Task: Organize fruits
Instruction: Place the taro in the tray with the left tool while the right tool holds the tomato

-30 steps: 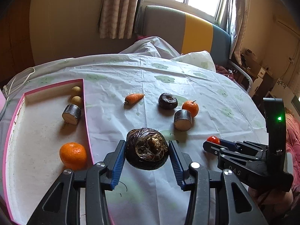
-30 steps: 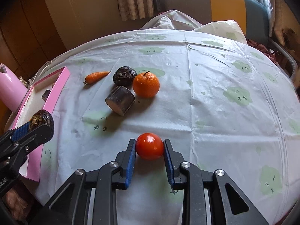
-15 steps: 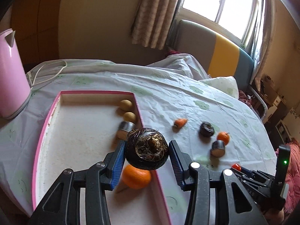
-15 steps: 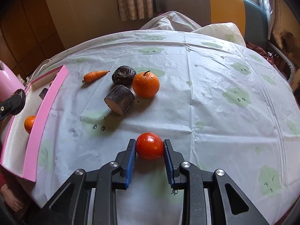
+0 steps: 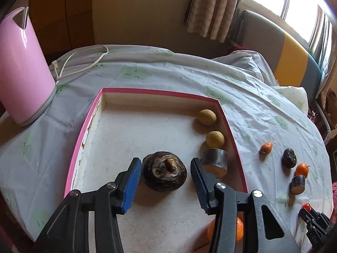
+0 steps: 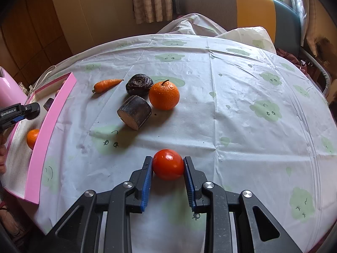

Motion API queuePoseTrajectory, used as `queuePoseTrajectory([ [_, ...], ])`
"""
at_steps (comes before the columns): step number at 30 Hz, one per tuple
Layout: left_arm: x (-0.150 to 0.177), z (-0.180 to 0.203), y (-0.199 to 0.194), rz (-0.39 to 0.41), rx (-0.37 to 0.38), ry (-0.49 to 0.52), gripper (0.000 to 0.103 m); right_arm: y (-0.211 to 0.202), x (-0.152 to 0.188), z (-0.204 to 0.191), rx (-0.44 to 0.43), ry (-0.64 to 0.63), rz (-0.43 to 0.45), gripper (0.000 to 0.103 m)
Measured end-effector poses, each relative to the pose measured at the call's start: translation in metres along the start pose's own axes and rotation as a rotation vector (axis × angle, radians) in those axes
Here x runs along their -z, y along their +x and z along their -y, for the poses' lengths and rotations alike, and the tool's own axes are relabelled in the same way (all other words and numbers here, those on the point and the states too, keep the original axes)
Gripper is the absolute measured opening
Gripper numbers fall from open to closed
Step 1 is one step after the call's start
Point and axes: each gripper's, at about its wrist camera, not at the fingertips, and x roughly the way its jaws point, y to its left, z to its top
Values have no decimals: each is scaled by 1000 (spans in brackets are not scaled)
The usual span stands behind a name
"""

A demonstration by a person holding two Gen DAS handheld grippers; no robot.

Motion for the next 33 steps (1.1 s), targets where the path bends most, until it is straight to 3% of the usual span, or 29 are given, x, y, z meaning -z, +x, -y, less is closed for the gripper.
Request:
queuePoseTrajectory([
  [6, 9, 0, -15, 17, -4, -9, 50, 0, 0, -2, 10, -8, 3, 29],
  [23, 41, 15, -51, 47, 74, 45, 50, -1, 1, -5, 12, -12, 4, 29],
  [33, 50, 11, -57, 49, 78, 44, 50, -9, -3, -30, -98, -33, 11, 29],
])
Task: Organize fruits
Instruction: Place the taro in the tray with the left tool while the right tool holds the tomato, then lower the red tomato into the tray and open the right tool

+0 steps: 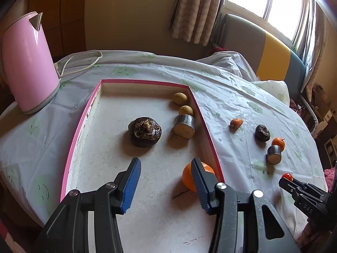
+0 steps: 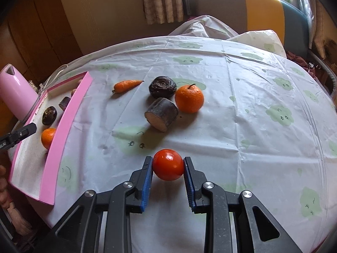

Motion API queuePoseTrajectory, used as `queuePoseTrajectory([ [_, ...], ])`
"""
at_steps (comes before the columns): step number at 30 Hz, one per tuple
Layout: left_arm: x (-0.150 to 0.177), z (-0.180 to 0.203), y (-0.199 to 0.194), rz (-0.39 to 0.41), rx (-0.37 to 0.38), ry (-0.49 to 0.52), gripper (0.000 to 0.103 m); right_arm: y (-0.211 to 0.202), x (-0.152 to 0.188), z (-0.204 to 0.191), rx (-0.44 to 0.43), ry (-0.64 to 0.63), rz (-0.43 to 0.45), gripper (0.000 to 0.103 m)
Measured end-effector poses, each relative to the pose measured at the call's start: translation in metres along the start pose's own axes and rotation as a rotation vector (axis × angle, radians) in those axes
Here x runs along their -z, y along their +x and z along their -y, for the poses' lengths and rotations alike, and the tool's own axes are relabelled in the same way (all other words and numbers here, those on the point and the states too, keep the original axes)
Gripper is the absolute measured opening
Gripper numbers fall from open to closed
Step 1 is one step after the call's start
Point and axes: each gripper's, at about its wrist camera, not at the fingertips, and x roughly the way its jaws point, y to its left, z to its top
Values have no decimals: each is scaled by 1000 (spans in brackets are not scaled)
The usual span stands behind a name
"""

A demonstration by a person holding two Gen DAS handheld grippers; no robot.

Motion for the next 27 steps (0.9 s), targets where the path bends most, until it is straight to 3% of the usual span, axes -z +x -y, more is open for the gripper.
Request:
queuePoseTrajectory([
  [15, -4, -36, -8, 34, -52, -74, 50, -3, -12, -123, -327, -216, -44, 29],
  [27, -2, -47, -8, 34, -61, -89, 50, 21, -9, -175, -347, -308, -90, 30],
])
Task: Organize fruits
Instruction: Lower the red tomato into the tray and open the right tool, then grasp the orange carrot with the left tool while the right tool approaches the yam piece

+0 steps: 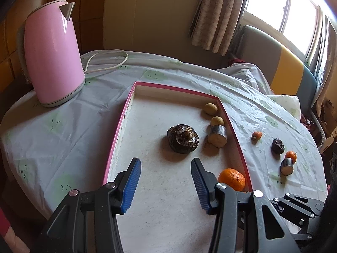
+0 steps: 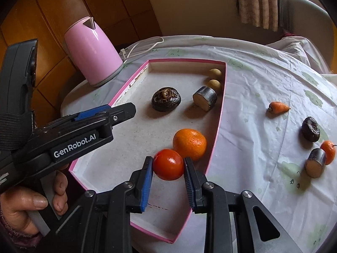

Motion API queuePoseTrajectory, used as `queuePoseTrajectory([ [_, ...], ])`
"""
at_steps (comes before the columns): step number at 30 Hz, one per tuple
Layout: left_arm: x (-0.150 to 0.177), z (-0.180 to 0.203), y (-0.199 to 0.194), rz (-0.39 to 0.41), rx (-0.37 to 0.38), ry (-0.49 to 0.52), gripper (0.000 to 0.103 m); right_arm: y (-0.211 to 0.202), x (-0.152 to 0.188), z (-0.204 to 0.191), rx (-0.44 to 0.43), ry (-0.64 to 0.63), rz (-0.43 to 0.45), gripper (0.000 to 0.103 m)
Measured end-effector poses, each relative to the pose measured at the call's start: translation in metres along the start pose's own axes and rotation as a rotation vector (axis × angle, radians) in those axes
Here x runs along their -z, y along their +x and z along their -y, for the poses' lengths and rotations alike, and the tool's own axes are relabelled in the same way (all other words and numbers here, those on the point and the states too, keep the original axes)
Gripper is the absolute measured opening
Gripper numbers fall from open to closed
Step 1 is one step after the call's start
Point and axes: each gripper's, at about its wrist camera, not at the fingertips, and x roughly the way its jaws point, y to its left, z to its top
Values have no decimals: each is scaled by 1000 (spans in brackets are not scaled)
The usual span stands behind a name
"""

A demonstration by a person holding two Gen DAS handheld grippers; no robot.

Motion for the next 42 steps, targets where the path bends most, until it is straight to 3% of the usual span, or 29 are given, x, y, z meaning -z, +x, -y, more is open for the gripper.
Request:
queuePoseTrajectory([
  [21, 5, 14, -4, -2, 28, 29, 50, -13, 8, 9, 56, 56, 60, 33],
  [25, 7, 19, -5, -2, 36, 45, 50, -21, 9, 12, 74, 78, 91, 41],
  [30, 7, 26, -6, -1, 55, 66, 50, -30, 13, 22, 122, 110, 120, 48],
  [42, 5, 54, -6, -2, 98, 141, 49, -42, 25, 62, 242, 241, 139, 48],
])
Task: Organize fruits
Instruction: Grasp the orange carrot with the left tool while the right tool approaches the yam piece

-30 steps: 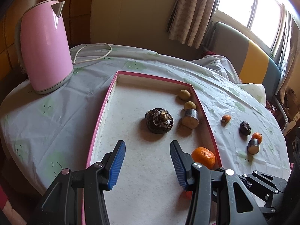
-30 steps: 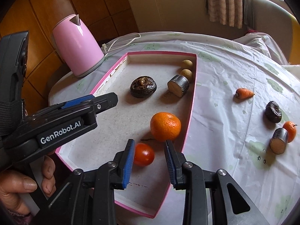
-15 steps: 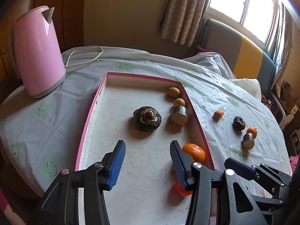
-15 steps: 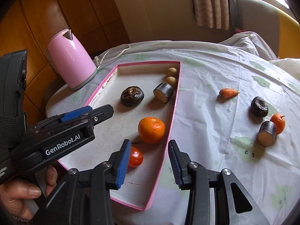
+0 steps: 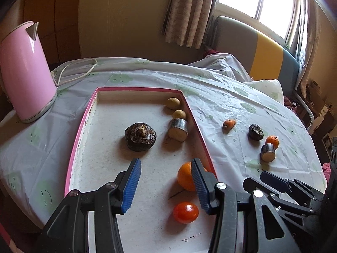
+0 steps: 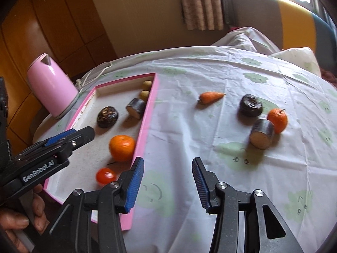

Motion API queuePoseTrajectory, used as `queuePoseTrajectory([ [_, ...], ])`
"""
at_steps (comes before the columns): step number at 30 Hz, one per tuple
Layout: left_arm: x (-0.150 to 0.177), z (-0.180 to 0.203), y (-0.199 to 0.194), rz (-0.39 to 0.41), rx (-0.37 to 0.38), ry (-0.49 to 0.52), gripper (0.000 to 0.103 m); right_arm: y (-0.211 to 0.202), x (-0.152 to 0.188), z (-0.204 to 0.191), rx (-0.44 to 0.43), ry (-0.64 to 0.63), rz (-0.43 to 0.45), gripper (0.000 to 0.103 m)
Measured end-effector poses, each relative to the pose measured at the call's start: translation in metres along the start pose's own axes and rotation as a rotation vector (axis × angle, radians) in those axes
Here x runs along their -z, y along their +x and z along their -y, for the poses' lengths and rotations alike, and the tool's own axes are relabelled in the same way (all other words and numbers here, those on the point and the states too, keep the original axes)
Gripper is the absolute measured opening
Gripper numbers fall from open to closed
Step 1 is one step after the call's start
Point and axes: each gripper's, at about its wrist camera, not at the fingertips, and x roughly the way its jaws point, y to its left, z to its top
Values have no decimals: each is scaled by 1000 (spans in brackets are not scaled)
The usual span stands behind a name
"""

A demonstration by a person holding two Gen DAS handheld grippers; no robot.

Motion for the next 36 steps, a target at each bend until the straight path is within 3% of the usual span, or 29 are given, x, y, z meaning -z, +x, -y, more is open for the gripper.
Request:
queuePoseTrajectory([
  [9, -16, 48, 11, 1, 94, 141, 43, -6, -2, 40, 131, 109, 35, 48],
  [14, -27, 70, 33, -48, 125, 196, 39, -9, -2, 63, 161, 163, 39, 48],
  [23, -49, 99, 73, -117, 156, 244, 39, -8, -2, 84, 181, 208, 41, 48],
  [36, -71, 139, 141, -207, 138, 337, 39, -2, 1, 108, 169, 256, 26, 48],
])
